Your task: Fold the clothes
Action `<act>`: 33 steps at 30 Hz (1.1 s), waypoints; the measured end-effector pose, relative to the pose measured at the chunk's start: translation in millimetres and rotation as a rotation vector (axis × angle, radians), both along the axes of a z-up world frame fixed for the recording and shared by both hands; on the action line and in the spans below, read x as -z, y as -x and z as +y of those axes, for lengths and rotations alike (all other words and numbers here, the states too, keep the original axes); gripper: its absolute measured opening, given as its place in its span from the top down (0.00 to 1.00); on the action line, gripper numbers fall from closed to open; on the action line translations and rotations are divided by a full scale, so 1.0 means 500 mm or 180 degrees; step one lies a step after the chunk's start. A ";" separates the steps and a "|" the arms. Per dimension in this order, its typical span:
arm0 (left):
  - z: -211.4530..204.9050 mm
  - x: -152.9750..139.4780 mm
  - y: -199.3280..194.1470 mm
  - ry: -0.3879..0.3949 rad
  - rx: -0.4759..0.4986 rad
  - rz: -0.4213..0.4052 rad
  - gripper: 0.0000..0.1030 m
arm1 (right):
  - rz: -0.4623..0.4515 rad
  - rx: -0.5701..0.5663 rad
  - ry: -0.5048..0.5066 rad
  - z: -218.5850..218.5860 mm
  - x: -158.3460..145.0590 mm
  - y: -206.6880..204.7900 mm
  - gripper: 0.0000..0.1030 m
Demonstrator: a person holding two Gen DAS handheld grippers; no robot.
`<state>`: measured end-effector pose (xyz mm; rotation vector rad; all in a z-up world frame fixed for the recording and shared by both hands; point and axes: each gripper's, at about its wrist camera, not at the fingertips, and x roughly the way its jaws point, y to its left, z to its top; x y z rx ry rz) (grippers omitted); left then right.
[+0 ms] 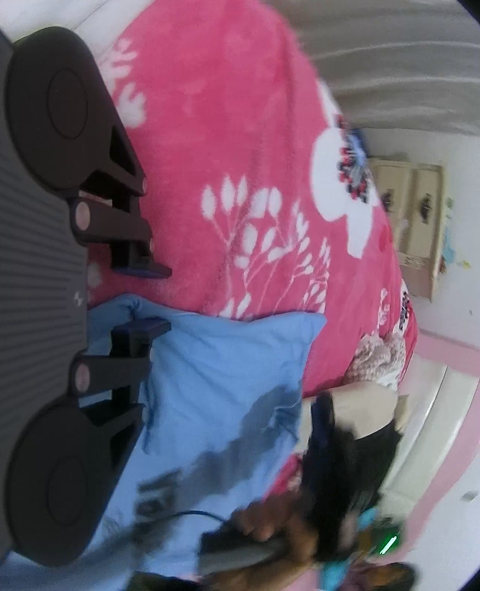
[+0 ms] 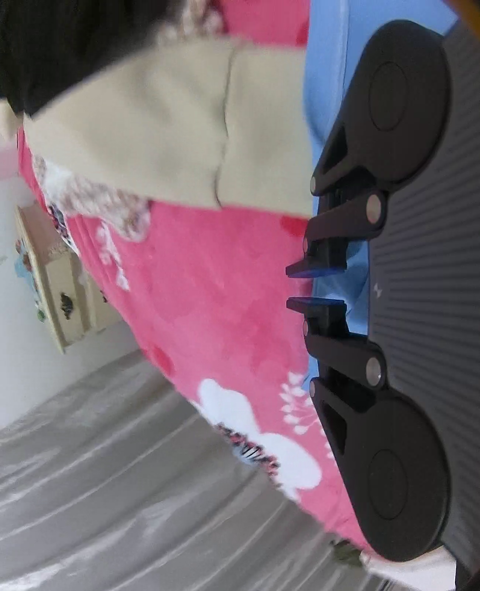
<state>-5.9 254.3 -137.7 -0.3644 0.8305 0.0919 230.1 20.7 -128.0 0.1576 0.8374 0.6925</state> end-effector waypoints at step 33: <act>-0.242 -0.130 0.357 -0.1034 0.0191 0.0423 0.67 | 0.0159 -0.0348 -0.0607 -0.320 -0.354 0.389 0.61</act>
